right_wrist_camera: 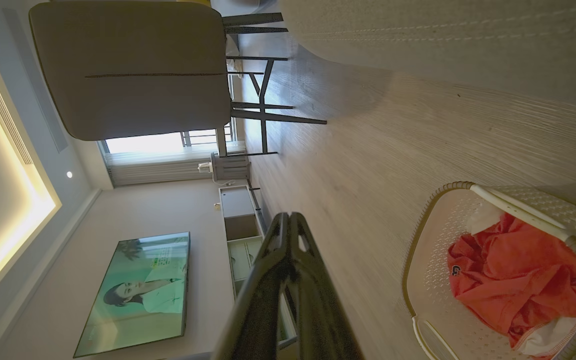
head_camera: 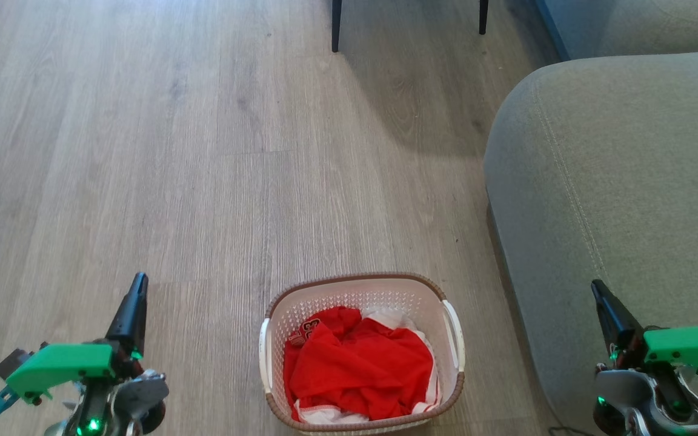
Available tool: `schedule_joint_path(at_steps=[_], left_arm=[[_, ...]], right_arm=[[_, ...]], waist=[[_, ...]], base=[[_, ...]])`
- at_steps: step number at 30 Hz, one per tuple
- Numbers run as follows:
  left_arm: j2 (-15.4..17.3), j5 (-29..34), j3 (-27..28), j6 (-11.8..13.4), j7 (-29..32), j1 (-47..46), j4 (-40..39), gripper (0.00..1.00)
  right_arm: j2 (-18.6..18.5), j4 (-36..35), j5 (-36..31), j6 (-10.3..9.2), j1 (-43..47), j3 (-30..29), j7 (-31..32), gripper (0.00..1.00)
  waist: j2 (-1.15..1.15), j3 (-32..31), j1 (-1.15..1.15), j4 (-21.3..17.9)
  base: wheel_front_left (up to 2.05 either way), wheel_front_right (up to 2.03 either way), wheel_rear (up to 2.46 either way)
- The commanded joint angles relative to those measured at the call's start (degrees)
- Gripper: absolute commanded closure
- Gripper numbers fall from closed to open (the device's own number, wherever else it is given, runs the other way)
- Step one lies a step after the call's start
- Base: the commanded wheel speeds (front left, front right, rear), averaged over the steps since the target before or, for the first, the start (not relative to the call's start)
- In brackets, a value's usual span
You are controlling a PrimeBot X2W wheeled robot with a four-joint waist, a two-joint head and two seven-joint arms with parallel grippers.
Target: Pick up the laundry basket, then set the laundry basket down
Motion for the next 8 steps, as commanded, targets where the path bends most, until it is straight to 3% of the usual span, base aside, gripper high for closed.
schedule_joint_path(at_steps=[1, 8], left_arm=[[0.5, 0.3, 2.3, -0.4, 0.2, -3.4, -1.7, 1.0], [0.4, 0.4, 2.4, -0.4, 0.3, -3.4, -1.7, 1.0]], right_arm=[[-0.4, -1.8, -0.1, 0.41, -2.7, 0.8, 0.4, 1.0], [-0.4, -1.8, -0.2, 0.41, -2.7, 0.7, 0.5, 1.0]], waist=[[0.0, 0.0, 0.0, 0.0], [0.0, 0.0, 0.0, 0.0]], base=[[0.0, 0.0, 0.0], [0.0, 0.0, 0.0]])
